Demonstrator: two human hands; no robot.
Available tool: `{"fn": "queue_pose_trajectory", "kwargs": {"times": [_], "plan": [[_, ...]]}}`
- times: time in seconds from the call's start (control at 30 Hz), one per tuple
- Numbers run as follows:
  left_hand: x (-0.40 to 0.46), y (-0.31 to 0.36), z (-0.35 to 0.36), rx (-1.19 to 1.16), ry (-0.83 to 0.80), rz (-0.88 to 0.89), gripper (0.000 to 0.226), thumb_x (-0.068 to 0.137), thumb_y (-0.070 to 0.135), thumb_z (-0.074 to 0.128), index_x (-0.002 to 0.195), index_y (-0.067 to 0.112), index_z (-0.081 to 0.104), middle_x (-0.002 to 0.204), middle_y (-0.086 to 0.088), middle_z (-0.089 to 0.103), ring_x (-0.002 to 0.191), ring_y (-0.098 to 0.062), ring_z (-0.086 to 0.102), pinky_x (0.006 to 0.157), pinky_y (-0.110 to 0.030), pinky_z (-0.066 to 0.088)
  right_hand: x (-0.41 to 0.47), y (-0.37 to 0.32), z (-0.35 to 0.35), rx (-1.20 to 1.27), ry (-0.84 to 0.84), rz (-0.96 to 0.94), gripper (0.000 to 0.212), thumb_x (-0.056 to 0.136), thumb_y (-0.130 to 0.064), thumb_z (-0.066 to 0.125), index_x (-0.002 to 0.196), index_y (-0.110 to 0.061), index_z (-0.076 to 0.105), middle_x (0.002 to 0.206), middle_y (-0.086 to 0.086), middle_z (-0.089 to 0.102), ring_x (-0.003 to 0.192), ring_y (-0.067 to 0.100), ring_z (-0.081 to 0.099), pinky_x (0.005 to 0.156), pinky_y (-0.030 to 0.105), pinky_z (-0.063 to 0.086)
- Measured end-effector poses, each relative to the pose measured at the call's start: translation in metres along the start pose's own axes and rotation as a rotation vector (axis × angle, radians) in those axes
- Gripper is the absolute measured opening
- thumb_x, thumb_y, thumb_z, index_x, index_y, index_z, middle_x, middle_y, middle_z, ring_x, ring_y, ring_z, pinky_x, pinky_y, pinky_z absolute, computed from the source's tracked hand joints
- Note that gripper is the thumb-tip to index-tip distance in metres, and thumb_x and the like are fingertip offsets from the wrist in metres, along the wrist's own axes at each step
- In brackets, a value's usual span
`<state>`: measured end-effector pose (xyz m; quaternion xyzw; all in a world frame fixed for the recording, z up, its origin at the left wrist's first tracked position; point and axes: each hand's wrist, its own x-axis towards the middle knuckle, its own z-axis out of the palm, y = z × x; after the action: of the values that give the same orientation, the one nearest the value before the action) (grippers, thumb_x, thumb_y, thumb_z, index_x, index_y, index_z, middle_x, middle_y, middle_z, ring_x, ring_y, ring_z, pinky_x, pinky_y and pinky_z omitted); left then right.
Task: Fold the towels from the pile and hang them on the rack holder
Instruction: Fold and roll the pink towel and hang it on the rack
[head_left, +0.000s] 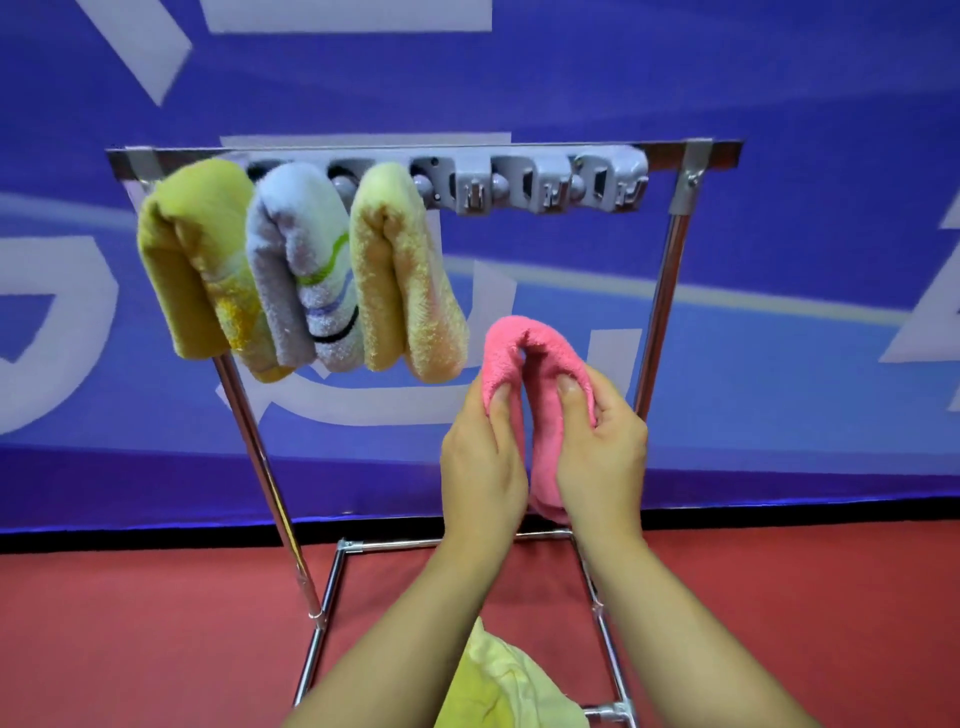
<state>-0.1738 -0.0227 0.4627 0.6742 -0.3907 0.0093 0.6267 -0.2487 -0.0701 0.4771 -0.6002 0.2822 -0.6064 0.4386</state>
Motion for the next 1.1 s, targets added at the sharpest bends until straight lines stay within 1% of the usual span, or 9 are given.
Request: {"fn": "queue_pose_trajectory", "kwargs": {"times": [0.1,0.2,0.43,0.53,0.6,0.7,0.87,1.0,1.1], "plan": [[0.025,0.042,-0.006,-0.069,0.133,0.022,0.036,0.11,0.03,0.038,0.133,0.016,0.062,0.127,-0.008,0.07,0.116,-0.027,0.061,0.09,-0.035,0.044,0.026,-0.037,0.008,-0.008,0.024,-0.108,0.023,0.102,-0.009,0.055,0.115,-0.015,0.074,0.09,-0.03,0.067,0.083,-0.022,0.061,0.075,0.0,0.041],[0.053,0.073,-0.013,-0.088,0.268,0.086,0.043,0.107,0.037,0.034,0.125,0.016,0.066,0.119,-0.007,0.071,0.114,-0.031,0.062,0.096,-0.041,0.047,0.048,-0.068,0.019,-0.045,0.051,-0.197,0.024,0.102,-0.012,0.055,0.117,-0.017,0.074,0.092,-0.03,0.065,0.084,-0.022,0.06,0.075,0.0,0.039],[0.096,0.113,-0.025,-0.036,0.345,0.014,0.036,0.11,0.036,0.031,0.12,0.024,0.064,0.11,-0.005,0.072,0.101,-0.03,0.063,0.071,-0.029,0.029,0.088,-0.102,0.048,-0.107,0.09,-0.287,0.027,0.102,-0.019,0.052,0.119,-0.023,0.073,0.104,-0.01,0.076,0.098,0.011,0.069,0.084,0.023,0.051],[0.106,0.117,-0.029,-0.049,0.342,0.013,0.034,0.11,0.035,0.031,0.116,0.022,0.062,0.102,-0.005,0.071,0.095,-0.03,0.063,0.069,-0.029,0.027,0.1,-0.106,0.054,-0.142,0.075,-0.27,0.028,0.103,-0.022,0.051,0.119,-0.026,0.073,0.103,-0.008,0.077,0.095,0.011,0.068,0.076,0.01,0.046],[0.114,0.117,-0.03,-0.035,0.335,0.001,0.034,0.11,0.036,0.031,0.114,0.019,0.061,0.099,-0.005,0.069,0.093,-0.031,0.062,0.07,-0.032,0.028,0.106,-0.106,0.058,-0.174,0.059,-0.26,0.028,0.103,-0.024,0.049,0.12,-0.028,0.072,0.104,-0.009,0.076,0.095,0.011,0.067,0.074,0.01,0.044],[0.121,0.107,-0.031,0.027,0.31,0.009,0.035,0.109,0.041,0.03,0.115,0.022,0.059,0.102,-0.006,0.068,0.096,-0.031,0.063,0.074,-0.038,0.038,0.11,-0.099,0.062,-0.193,0.013,-0.252,0.029,0.103,-0.025,0.049,0.121,-0.029,0.071,0.105,-0.01,0.076,0.098,0.013,0.068,0.08,0.026,0.051],[0.121,0.069,-0.031,0.094,0.248,-0.014,0.037,0.109,0.037,0.03,0.133,0.025,0.056,0.132,-0.006,0.062,0.125,-0.033,0.055,0.093,-0.039,0.041,0.1,-0.07,0.063,-0.253,-0.03,-0.212,0.03,0.103,-0.023,0.049,0.125,-0.029,0.069,0.106,-0.004,0.077,0.098,0.023,0.068,0.08,0.038,0.053],[0.115,0.042,-0.032,0.028,0.131,0.069,0.033,0.108,0.029,0.036,0.13,0.02,0.059,0.127,-0.003,0.064,0.118,-0.027,0.06,0.095,-0.036,0.045,0.088,-0.05,0.06,-0.282,-0.079,-0.169,0.03,0.102,-0.022,0.05,0.124,-0.031,0.068,0.102,-0.006,0.077,0.095,0.021,0.068,0.082,0.036,0.053],[0.11,0.028,-0.025,-0.144,-0.07,0.055,0.034,0.103,0.045,0.04,0.126,0.028,0.059,0.113,0.006,0.068,0.103,-0.017,0.065,0.094,-0.047,0.054,0.08,-0.037,0.057,-0.279,-0.196,-0.151,0.021,0.102,-0.032,0.052,0.116,-0.031,0.069,0.092,-0.008,0.075,0.087,0.017,0.069,0.08,0.043,0.056]]}}
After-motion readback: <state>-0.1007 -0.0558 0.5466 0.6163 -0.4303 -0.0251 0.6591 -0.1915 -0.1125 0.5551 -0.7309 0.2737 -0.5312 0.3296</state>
